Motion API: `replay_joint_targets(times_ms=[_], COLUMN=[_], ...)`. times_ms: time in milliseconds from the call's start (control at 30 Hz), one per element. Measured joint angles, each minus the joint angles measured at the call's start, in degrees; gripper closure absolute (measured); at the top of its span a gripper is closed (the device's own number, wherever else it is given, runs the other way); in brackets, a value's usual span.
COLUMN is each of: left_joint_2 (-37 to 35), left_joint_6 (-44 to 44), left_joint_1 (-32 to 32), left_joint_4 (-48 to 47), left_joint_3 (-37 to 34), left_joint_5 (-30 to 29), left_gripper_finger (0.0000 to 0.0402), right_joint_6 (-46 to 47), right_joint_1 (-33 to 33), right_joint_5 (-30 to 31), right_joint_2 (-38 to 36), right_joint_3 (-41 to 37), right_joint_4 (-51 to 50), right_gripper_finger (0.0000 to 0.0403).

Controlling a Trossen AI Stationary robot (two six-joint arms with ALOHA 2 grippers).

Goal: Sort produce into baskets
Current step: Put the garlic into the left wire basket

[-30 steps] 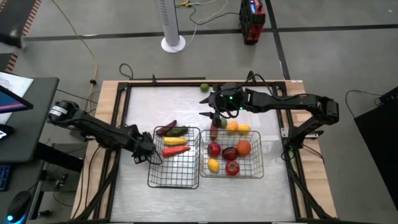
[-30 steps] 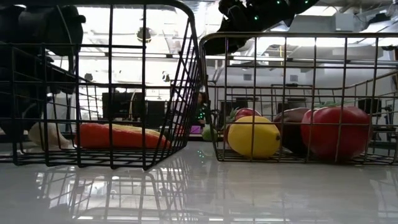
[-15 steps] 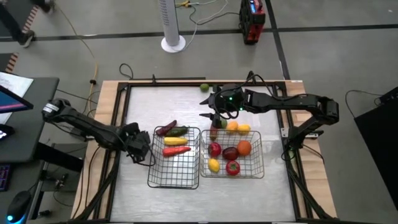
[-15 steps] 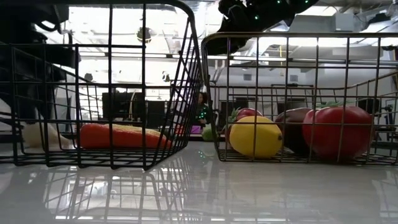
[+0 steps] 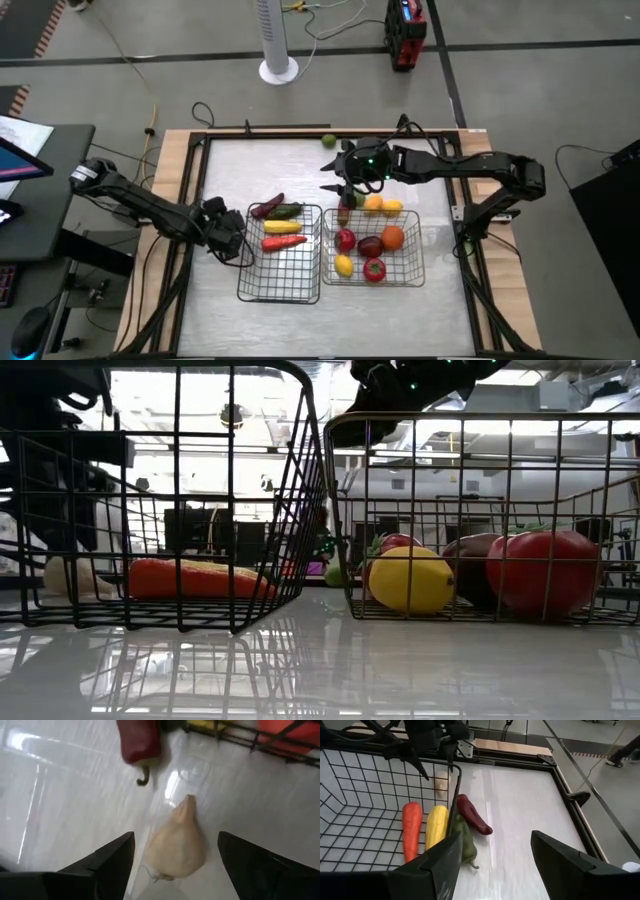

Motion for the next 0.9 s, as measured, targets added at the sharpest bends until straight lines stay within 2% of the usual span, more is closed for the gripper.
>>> replay_joint_targets(times_ms=[133,300,433,633,800,900], left_joint_2=[0.0,0.0,0.0,0.0,-0.1,-0.2], left_joint_6=[-0.5,-0.8,-2.3,-3.0,-5.3,-5.7], left_joint_1=[0.0,0.0,0.0,0.0,0.0,0.0], left_joint_4=[2.3,5.7,6.2,7.3,6.0,4.1], left_joint_3=[-2.9,-6.2,-6.3,-6.3,-5.4,-2.7], left_joint_5=[2.3,5.8,4.7,2.9,5.9,8.1], left_gripper_finger=[0.0104,0.0103,0.0114,0.0165,0.0220,0.0234], right_joint_6=[-0.4,-0.4,-0.4,-0.5,-0.6,-0.6], right_joint_1=[0.4,0.8,0.7,0.7,0.3,0.0], right_joint_5=[0.0,0.0,0.0,0.0,0.0,0.1], right_joint_2=[0.0,0.0,0.0,0.0,0.0,0.0], right_joint_3=[0.0,0.0,0.0,0.0,0.0,0.0], right_joint_4=[0.0,0.1,0.4,0.4,0.2,0.2], right_gripper_finger=[0.0137,0.0137,0.0137,0.0137,0.0137,0.0137])
